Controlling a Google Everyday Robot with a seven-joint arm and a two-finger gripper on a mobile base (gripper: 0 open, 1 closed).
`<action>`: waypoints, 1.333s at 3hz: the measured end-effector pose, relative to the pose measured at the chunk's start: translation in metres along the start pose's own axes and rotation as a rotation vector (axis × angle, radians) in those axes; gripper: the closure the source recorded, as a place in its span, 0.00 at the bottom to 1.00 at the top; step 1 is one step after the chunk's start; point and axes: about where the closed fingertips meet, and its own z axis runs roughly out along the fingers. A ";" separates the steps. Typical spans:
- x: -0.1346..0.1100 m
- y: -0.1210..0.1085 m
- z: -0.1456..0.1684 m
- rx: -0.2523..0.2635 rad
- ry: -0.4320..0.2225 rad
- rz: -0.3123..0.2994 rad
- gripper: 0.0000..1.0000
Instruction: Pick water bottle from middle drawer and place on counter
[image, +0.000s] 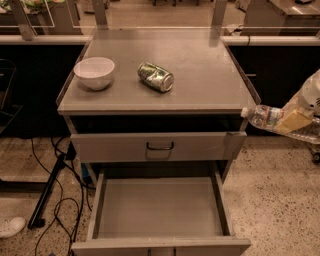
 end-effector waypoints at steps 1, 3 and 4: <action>-0.013 -0.022 0.000 -0.007 -0.012 -0.003 1.00; -0.040 -0.020 -0.029 0.006 -0.063 -0.055 1.00; -0.066 -0.019 -0.055 0.027 -0.098 -0.109 1.00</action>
Offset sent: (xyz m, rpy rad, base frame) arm 0.0363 -0.0014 0.0150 0.0239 -0.0047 0.0151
